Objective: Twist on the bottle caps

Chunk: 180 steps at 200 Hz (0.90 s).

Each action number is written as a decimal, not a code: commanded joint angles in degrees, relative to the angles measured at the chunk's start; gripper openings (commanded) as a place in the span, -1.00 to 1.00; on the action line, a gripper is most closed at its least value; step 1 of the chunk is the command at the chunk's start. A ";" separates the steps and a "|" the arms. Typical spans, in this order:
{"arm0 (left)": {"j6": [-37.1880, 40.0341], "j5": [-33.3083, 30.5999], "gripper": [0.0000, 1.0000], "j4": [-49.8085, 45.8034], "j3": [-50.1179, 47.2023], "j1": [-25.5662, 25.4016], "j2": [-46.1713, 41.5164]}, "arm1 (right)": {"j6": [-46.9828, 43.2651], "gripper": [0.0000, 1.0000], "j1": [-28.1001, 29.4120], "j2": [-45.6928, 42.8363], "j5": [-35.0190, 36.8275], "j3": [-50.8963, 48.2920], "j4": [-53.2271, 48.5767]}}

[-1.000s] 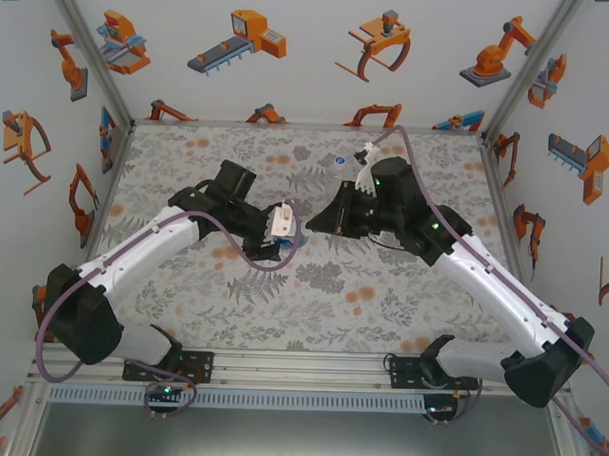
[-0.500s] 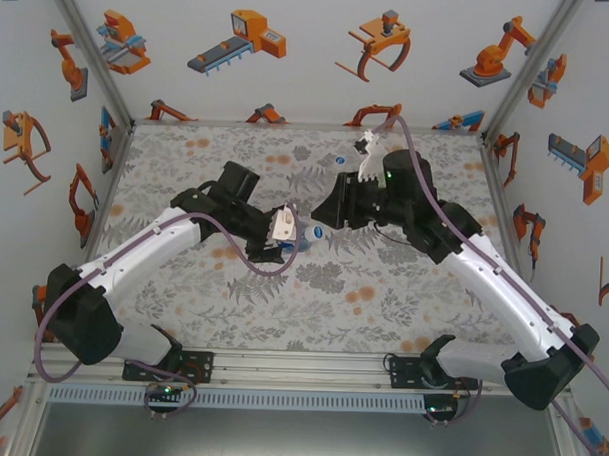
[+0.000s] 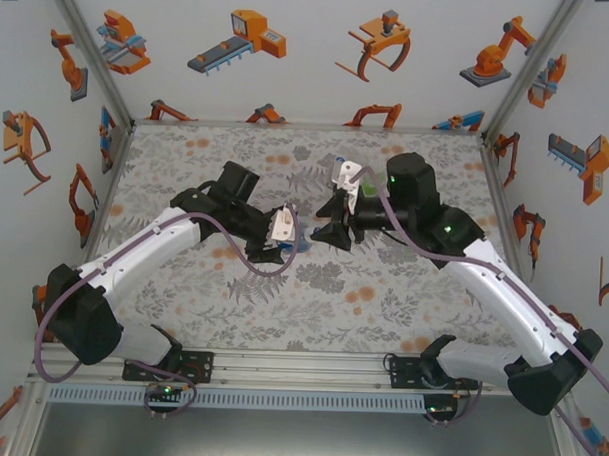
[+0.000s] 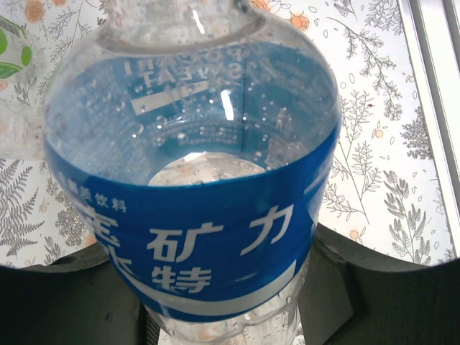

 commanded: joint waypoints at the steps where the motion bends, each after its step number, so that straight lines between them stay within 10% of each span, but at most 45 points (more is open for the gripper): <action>1: 1.63 2.47 -1.00 -1.49 1.38 -0.23 -0.97 | -5.73 -0.02 0.04 -0.26 -2.64 -1.53 0.80; 50: 1.60 2.02 -1.00 -1.57 1.38 -0.19 -0.79 | -5.87 -0.13 0.03 0.88 -3.96 -2.78 0.74; 106: 1.60 2.30 -1.00 -1.57 1.64 -0.32 -0.70 | -1.86 -0.73 0.04 -0.69 0.63 -3.94 1.58; 123: 1.47 2.23 -1.00 -1.59 1.55 -0.32 -0.47 | 8.86 -1.00 0.04 -0.60 6.85 -4.76 5.36; 180: 0.87 0.99 -1.00 -1.57 1.89 -0.34 0.53 | 71.41 -1.00 -0.44 2.03 37.12 -2.63 -4.50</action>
